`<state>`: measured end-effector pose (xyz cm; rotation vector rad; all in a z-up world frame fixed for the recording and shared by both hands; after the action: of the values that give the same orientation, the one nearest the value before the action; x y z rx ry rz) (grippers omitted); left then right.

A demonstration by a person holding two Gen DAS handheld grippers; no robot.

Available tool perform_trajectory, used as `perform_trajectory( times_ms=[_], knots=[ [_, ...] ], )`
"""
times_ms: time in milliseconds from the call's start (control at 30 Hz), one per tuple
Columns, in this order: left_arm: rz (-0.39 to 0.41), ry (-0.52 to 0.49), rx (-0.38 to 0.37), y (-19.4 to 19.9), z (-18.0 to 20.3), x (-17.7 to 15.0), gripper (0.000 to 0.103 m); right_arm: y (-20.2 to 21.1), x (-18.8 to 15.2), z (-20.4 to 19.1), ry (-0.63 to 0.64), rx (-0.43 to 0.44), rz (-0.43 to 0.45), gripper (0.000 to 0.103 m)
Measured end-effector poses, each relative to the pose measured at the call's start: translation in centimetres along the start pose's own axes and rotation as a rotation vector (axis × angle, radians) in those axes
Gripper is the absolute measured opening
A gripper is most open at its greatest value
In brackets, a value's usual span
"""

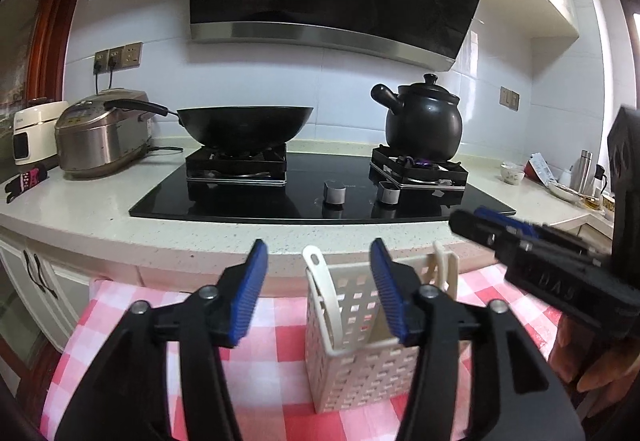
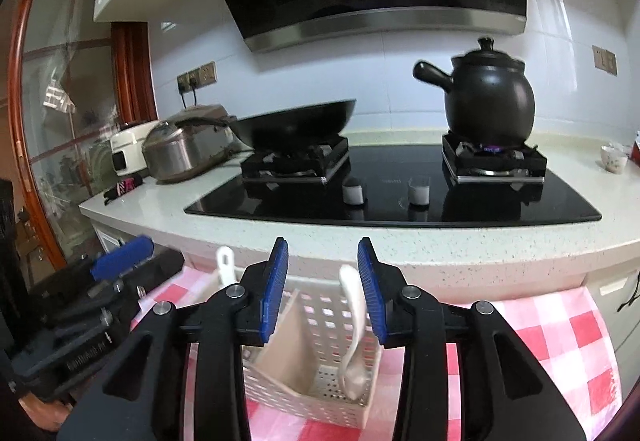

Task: Organize utensils
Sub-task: 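Lower both spoons into the white basket and open both tools, then grasp a brown chopstick with the left tool while the right tool grasps another chopstick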

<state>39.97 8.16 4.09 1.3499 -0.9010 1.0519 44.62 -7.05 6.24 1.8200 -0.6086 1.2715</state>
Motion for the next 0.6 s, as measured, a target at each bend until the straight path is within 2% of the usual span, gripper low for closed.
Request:
perform_trajectory(
  times_ms=[100,233,333,500,600],
  knots=[
    [0.007,0.010,0.017,1.9,-0.4,-0.2,0.067,1.5,0.7,-0.6,0.009,0.005,0.022,0.038],
    [0.004,0.048,0.043,4.8,-1.2,-1.0,0.084,4.3,1.1,-0.9,0.011,-0.002,0.047,0.040],
    [-0.015,0.072,0.054,6.8,-1.7,-1.9,0.090,6.4,0.5,-1.0,0.028,-0.018,0.050,0.045],
    [-0.055,0.088,0.088,10.1,-1.6,-3.9,0.098,9.5,-2.2,-0.9,0.024,-0.047,0.012,0.047],
    [-0.082,0.080,0.092,11.6,-1.1,-5.5,0.098,11.0,-4.4,-0.7,0.002,-0.055,-0.021,0.052]
  ],
)
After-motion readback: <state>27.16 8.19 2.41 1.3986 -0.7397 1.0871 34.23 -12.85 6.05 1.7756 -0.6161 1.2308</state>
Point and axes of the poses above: each gripper's, at about its wrist camera, not at the fingertips, and y roughly against the way its jaws point, z to its right, x to its top, the point moved 3 cm from there along -y, roughly the way its jaws point, and after that the axes turned 2 degrees about -y, right-handed, at the moved point
